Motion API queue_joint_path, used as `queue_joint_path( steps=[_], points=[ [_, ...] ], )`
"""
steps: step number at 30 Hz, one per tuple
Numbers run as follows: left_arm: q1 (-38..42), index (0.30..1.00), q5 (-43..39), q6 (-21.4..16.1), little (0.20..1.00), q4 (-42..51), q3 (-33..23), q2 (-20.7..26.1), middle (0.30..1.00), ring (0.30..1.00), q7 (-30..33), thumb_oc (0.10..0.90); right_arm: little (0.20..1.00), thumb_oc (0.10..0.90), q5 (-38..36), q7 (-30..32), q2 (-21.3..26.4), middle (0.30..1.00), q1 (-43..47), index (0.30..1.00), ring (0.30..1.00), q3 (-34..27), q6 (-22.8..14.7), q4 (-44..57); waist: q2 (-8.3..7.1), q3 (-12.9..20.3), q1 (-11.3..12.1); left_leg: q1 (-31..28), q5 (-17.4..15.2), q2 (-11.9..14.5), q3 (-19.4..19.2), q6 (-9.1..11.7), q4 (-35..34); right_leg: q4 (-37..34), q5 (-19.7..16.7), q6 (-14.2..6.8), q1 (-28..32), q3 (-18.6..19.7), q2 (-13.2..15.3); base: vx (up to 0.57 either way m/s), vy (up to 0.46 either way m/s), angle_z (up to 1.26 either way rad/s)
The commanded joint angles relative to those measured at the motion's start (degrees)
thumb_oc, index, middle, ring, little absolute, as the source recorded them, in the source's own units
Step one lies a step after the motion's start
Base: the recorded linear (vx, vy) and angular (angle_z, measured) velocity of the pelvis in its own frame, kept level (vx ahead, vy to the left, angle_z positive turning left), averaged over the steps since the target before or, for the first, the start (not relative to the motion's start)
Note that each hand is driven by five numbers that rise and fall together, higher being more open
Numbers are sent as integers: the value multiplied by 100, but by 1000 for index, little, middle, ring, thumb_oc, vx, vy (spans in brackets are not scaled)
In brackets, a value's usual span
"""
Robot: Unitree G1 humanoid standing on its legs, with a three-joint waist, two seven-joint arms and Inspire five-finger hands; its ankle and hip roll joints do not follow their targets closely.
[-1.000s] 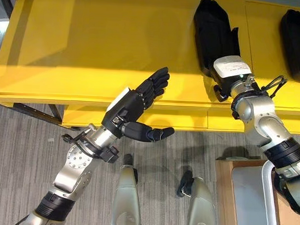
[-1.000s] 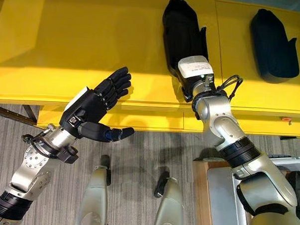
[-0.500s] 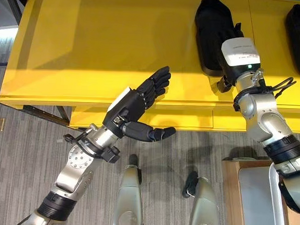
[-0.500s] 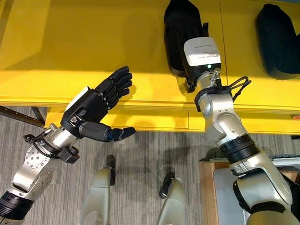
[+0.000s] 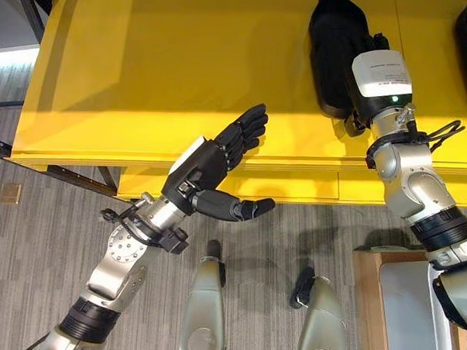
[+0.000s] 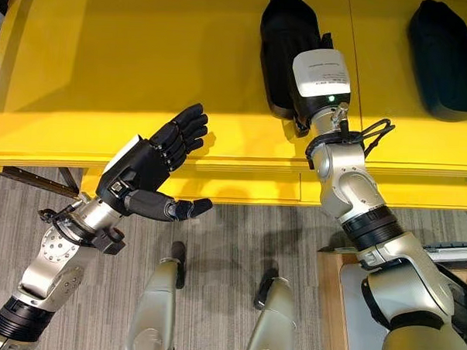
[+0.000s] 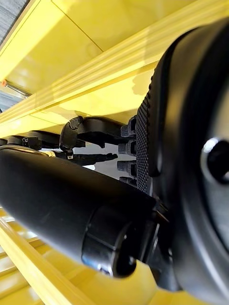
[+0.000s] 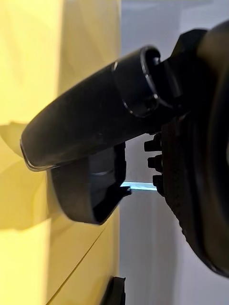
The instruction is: Move parts from the plastic box to the shelf.
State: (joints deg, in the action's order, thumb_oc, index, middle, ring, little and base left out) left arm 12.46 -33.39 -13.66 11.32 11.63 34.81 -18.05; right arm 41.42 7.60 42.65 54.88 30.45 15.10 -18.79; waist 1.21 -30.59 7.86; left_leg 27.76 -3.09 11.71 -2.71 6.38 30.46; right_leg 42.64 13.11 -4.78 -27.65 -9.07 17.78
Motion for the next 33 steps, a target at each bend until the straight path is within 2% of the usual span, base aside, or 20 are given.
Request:
queue_joint_path(
  steps=[1,11,21,23,25,28,33],
  points=[
    [261,1000,-237,-447,1000,1029,-36,-210,1000,1000,12,900,1000,900,-50,418,174,1000,549,1000,1000,-446,-162,491,161,278,38,-455,-205,43,-170,-202,-189,210,274,143,404,40,-66,0,0,0],
    [155,1000,-222,-457,1000,1085,-111,-218,1000,1000,62,900,1000,900,45,214,209,1000,108,1000,1000,-579,-330,1411,124,300,-101,-559,-220,77,-248,-206,-223,179,274,151,428,112,-88,0,0,0],
    [-10,1000,-172,-513,1000,1204,-273,-185,1000,1000,94,900,1000,900,-212,-720,570,1000,-434,1000,1000,-734,-424,2641,57,293,-232,-569,-238,116,-320,-200,-224,148,260,140,405,168,-123,-3,1,0],
    [-35,1000,-141,-521,1000,1235,-293,-182,1000,1000,118,900,1000,900,-93,-658,630,1000,-574,1000,1000,-764,-404,2863,41,291,-251,-569,-248,125,-332,-204,-205,151,261,141,412,179,-127,0,0,0],
    [-64,1000,-124,-579,1000,1249,-295,-154,1000,1000,194,900,1000,900,478,-92,733,1000,-724,1000,1000,-914,-692,3075,23,303,-298,-591,-277,147,-361,-219,-187,143,277,143,437,200,-145,0,0,0],
    [-78,1000,-108,-612,1000,1261,-307,-159,1000,1000,243,900,1000,900,755,457,770,1000,-849,1000,1000,-1150,-985,3403,22,329,-332,-600,-271,164,-387,-217,-207,90,261,134,461,203,-163,0,9,-1],
    [-187,1000,-47,-601,1000,1413,-342,-161,1000,1000,347,900,1000,900,1146,1028,741,1000,-1110,1000,1000,-1639,-1045,4075,36,376,-362,-654,-268,167,-416,-208,-271,1,237,112,512,206,-166,-5,20,-6]
  ],
)
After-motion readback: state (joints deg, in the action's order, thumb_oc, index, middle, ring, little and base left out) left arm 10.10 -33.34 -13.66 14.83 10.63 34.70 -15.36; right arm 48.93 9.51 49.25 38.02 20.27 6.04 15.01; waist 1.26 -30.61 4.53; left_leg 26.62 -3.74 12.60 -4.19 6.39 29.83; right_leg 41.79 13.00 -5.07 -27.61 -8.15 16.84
